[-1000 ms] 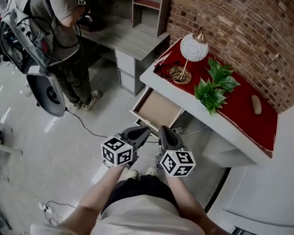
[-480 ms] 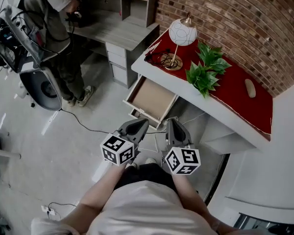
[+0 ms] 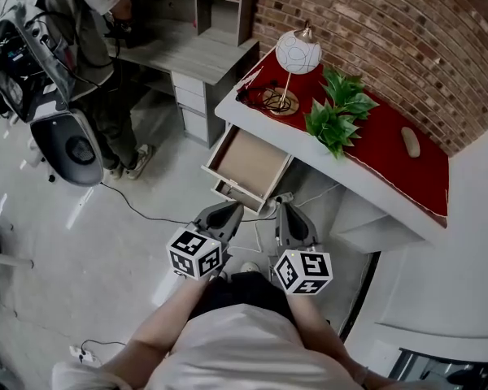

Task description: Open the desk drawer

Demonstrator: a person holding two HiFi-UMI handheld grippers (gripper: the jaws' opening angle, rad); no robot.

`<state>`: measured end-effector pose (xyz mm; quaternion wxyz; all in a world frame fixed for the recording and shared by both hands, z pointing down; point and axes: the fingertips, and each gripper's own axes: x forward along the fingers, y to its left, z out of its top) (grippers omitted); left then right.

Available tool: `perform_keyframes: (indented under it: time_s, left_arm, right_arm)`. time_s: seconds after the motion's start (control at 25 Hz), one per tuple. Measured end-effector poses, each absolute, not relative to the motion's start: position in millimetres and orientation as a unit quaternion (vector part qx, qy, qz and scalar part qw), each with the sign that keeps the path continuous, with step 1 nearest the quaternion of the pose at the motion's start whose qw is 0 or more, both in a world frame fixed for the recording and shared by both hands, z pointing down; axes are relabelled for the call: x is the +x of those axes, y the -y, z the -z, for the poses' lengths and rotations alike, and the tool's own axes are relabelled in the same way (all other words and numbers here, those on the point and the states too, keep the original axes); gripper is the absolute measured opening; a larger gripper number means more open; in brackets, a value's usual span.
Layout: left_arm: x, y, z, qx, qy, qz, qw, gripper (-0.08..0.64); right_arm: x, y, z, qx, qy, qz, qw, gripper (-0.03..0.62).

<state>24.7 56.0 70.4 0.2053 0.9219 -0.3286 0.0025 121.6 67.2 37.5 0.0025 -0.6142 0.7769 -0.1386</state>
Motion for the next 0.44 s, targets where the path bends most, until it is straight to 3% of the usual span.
perform_keyframes:
  time_s: [0.44]
  left_arm:
    - [19, -70, -73, 0.925, 0.317, 0.001, 0.209, 0.011]
  right_arm:
    - [113, -80, -42, -0.620, -0.772, 0.142, -0.006, 0.017]
